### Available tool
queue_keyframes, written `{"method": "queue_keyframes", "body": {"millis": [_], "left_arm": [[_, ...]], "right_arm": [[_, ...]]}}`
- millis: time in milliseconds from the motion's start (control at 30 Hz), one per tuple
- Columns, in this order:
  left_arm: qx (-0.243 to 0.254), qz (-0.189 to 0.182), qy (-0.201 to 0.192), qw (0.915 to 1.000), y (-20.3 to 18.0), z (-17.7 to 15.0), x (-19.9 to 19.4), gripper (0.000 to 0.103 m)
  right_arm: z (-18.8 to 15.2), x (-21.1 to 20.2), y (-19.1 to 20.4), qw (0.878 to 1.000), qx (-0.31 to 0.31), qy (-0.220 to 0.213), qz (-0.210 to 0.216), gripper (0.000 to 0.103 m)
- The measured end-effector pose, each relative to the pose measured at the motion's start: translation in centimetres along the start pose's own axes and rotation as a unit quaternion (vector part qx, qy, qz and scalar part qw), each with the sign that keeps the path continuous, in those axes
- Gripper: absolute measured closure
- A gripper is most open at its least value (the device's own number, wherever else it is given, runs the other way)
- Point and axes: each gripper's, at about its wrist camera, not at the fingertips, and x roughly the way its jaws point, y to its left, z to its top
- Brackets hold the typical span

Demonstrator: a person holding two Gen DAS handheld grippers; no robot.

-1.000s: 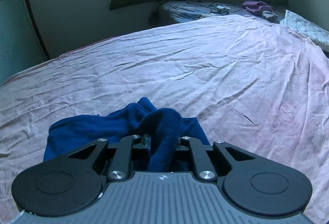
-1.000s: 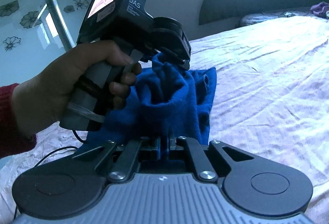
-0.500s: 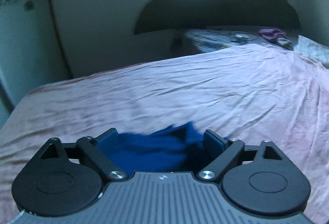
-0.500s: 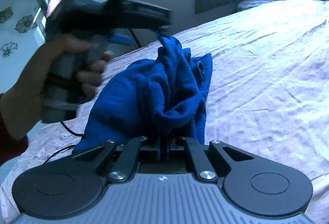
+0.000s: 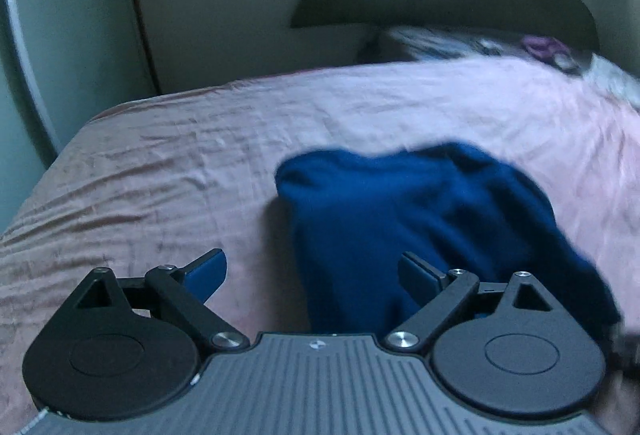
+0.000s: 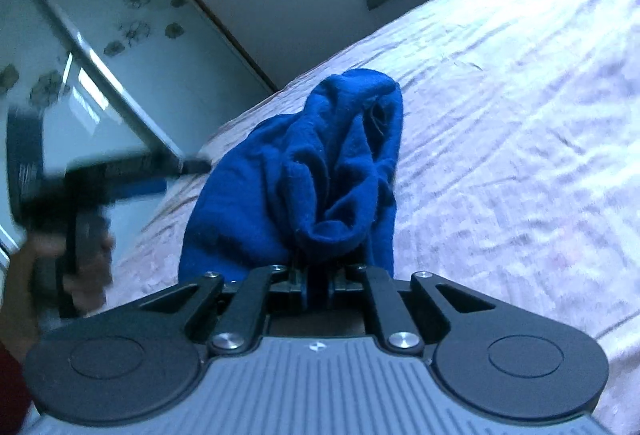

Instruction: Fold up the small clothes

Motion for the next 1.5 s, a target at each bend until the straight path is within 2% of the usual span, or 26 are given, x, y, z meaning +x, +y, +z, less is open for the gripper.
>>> {"method": "queue_keyframes", "body": {"millis": [100, 200, 300, 367, 433, 633, 700, 767, 900, 1167, 1400, 1433, 1500], "left_arm": [[0.027, -0.004, -0.005, 0.9996, -0.9, -2.3, -1.3, 0.009], [0.04, -0.012, -0.002, 0.9991, -1.9, -4.4, -2.2, 0.007], [0.047, -0.017, 0.011, 0.9987, -2.6, -5.9, -2.4, 0.006], [0.04, -0.016, 0.012, 0.999, -2.7, -6.6, -2.4, 0.006], [0.026, -0.018, 0.015, 0.9994, -2.5, -6.9, -2.4, 0.006], [0.004, -0.022, 0.021, 0.9995, -2.0, -6.9, -2.1, 0.003], [0.006, -0.017, 0.017, 0.9997, -2.1, -7.0, -2.2, 0.003], [0.004, -0.015, 0.017, 0.9997, -2.2, -7.1, -2.2, 0.003], [-0.002, -0.019, 0.019, 0.9996, -1.9, -7.2, -2.2, 0.003], [-0.002, -0.017, 0.018, 0.9997, -1.5, -7.3, -2.4, 0.002], [0.001, -0.02, 0.011, 0.9997, -0.9, -7.2, -2.5, 0.003], [-0.002, -0.022, 0.008, 0.9997, -0.7, -7.1, -2.6, 0.003], [-0.016, -0.032, 0.006, 0.9994, -0.1, -6.8, -2.4, 0.003]], "right_arm": [[0.1, -0.3, -1.0, 0.999, 0.04, 0.0, 0.018, 0.094], [0.1, -0.4, -1.0, 0.999, 0.037, -0.002, 0.017, 0.093], [0.1, -0.4, -0.6, 0.999, 0.032, -0.004, 0.023, 0.08], [0.1, -0.4, -0.4, 0.999, 0.029, -0.007, 0.031, 0.067], [0.1, -0.5, -0.1, 0.999, 0.024, -0.01, 0.035, 0.061], [0.7, -0.1, -0.3, 0.998, 0.049, -0.018, 0.025, 0.062], [0.8, 0.0, -0.7, 0.998, 0.063, -0.021, 0.02, 0.071], [0.7, 0.1, -0.9, 0.997, 0.07, -0.022, 0.007, 0.085], [0.5, 0.1, -1.7, 0.995, 0.095, -0.022, 0.012, 0.091], [0.1, 0.2, -1.8, 0.993, 0.11, -0.017, 0.029, 0.092], [0.3, -0.4, -0.8, 0.998, 0.062, 0.003, -0.005, 0.091], [0.4, -0.8, -0.5, 0.999, 0.049, 0.006, -0.009, 0.087], [1.0, -1.7, 0.1, 1.0, 0.019, 0.001, -0.016, 0.068]]}}
